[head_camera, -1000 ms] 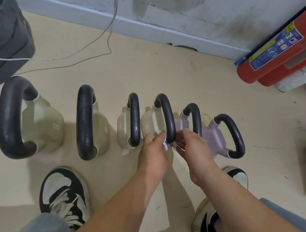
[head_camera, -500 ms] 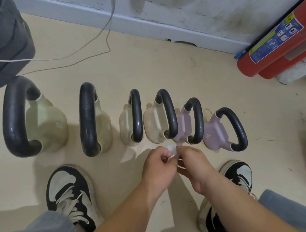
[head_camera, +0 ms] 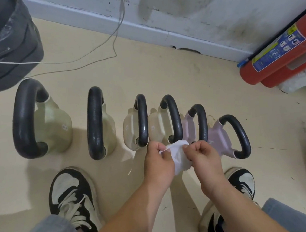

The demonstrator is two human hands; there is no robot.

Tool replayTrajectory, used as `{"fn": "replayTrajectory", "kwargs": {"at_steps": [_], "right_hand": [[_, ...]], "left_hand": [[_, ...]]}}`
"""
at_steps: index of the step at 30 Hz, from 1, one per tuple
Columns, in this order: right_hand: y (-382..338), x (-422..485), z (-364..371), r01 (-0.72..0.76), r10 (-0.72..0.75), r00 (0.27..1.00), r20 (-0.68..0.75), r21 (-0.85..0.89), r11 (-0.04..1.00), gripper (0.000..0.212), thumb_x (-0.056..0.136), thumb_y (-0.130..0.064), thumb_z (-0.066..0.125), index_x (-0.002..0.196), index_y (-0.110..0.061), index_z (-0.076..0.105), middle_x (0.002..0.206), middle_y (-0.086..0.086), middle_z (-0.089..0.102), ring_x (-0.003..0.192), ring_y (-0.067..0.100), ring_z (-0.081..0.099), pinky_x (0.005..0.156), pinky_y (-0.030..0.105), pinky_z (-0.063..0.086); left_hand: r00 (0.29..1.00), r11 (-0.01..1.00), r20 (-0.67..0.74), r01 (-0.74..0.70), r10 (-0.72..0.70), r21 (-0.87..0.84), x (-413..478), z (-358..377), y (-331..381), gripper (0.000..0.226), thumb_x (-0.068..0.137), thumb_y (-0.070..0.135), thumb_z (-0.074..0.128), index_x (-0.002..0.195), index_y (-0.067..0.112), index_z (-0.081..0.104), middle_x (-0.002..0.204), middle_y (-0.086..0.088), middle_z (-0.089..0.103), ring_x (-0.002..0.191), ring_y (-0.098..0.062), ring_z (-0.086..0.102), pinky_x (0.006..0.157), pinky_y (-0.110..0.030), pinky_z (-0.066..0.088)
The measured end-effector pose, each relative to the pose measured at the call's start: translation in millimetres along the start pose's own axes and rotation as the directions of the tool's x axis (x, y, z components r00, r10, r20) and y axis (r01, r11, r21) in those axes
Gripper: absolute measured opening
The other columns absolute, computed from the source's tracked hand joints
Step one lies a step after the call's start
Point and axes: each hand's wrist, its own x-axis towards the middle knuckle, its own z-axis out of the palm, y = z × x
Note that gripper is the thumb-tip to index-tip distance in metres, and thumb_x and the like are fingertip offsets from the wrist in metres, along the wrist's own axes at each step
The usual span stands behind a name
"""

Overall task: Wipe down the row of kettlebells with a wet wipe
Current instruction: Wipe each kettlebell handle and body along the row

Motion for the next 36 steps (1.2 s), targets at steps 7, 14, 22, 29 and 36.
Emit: {"fn": "replayTrajectory", "kwargs": {"at_steps": [7,14,22,29,36], "right_hand": [[14,9,19,0.104,-0.137,0.979,-0.148,-0.211,0.972,0.012,0.100,-0.014,0.062,0.088,-0.017,0.063,0.081,0.004,0.069,0.069,0.008,0.059,0.065,0.025,0.046],[8,17,30,-0.058,0.059,0.978,-0.201,0.009,0.998,0.023,0.088,-0.004,0.063,0.069,-0.015,0.068,0.057,-0.005,0.054,0.058,0.015,0.044,0.057,0.029,0.038],[7,12,31,-0.096,0.120,0.989,-0.087,0.243,0.965,0.028,0.095,-0.007,0.061,0.103,-0.022,0.083,0.097,0.003,0.080,0.089,0.016,0.070,0.091,0.035,0.057],[12,10,28,-0.139,0.138,0.990,0.027,0.334,0.932,0.050,0.089,-0.004,0.046,0.124,-0.024,0.076,0.124,0.001,0.077,0.127,0.018,0.066,0.116,0.043,0.046],[4,3,26,-0.119,0.083,0.990,0.118,0.340,0.933,0.055,0.098,0.012,0.038,0.132,-0.019,0.068,0.123,0.000,0.077,0.122,0.016,0.069,0.114,0.040,0.048]], "left_hand": [[0.963,0.983,-0.199,-0.172,0.183,0.069,18,30,6,0.014,0.100,0.013,0.054,0.092,0.022,0.047,0.098,0.000,0.058,0.088,-0.020,0.054,0.064,-0.017,0.035],[0.948,0.967,-0.199,-0.231,0.248,0.106,32,34,6,0.026,0.097,0.005,0.054,0.102,0.021,0.073,0.113,0.005,0.041,0.105,-0.022,0.055,0.097,-0.027,0.045],[0.966,0.960,-0.056,-0.257,0.252,-0.112,25,28,21,0.043,0.100,-0.005,0.041,0.119,0.027,0.063,0.110,0.007,0.071,0.102,-0.003,0.066,0.083,-0.004,0.044],[0.937,0.938,0.078,-0.344,0.340,0.048,24,19,9,0.053,0.092,-0.013,0.039,0.102,0.028,0.071,0.104,0.002,0.071,0.096,-0.009,0.064,0.082,-0.011,0.046],[0.936,0.922,-0.008,-0.346,0.353,0.172,17,20,-4,0.036,0.101,0.002,0.048,0.126,0.020,0.066,0.110,0.022,0.042,0.112,0.007,0.049,0.093,-0.003,0.034]]}}
